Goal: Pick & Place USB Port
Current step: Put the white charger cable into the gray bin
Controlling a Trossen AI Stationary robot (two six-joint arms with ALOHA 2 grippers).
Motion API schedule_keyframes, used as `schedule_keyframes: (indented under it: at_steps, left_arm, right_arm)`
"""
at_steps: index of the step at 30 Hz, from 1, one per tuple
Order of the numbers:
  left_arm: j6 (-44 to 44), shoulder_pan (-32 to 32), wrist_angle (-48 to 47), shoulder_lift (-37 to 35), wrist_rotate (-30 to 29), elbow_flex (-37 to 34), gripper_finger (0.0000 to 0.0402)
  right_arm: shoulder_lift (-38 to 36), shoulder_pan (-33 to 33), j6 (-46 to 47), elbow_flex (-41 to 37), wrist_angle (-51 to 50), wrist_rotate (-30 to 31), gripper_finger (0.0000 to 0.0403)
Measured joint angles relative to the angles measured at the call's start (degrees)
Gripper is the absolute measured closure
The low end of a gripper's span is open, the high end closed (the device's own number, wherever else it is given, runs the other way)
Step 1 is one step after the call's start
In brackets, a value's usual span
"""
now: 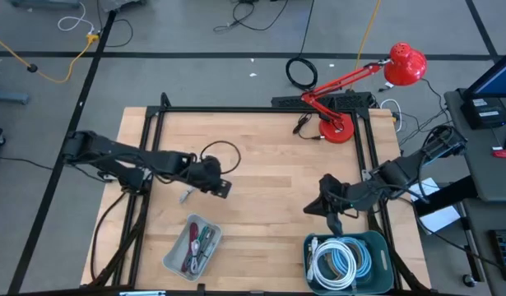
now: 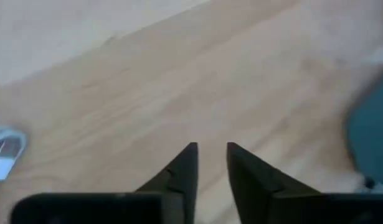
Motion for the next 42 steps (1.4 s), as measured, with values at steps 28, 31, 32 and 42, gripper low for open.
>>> schedule_keyframes:
  at_steps: [28,31,32,42]
  left_arm:
    - [6.9,4.6,-21.5,0.8,3.5,-10.8,0.0206]
    - [5.4,4.6,-18.6,0.8,4.8,-13.5,0.0206]
    - [4.6,4.6,-18.2,0.8,5.2,-14.1,0.0206]
    - [-2.4,4.3,-12.0,0.8,7.8,-17.9,0.0362]
  right_arm:
    - [-0.1,3.7,3.1,0.0,-2.2,3.0,0.0403]
    - [-0.1,3.7,3.2,0.0,-2.2,3.0,0.0403]
    - [-0.1,3.7,3.4,0.0,-2.1,3.0,0.0403]
    - [-0.1,3.5,3.0,0.0,-2.1,4.2,0.0403]
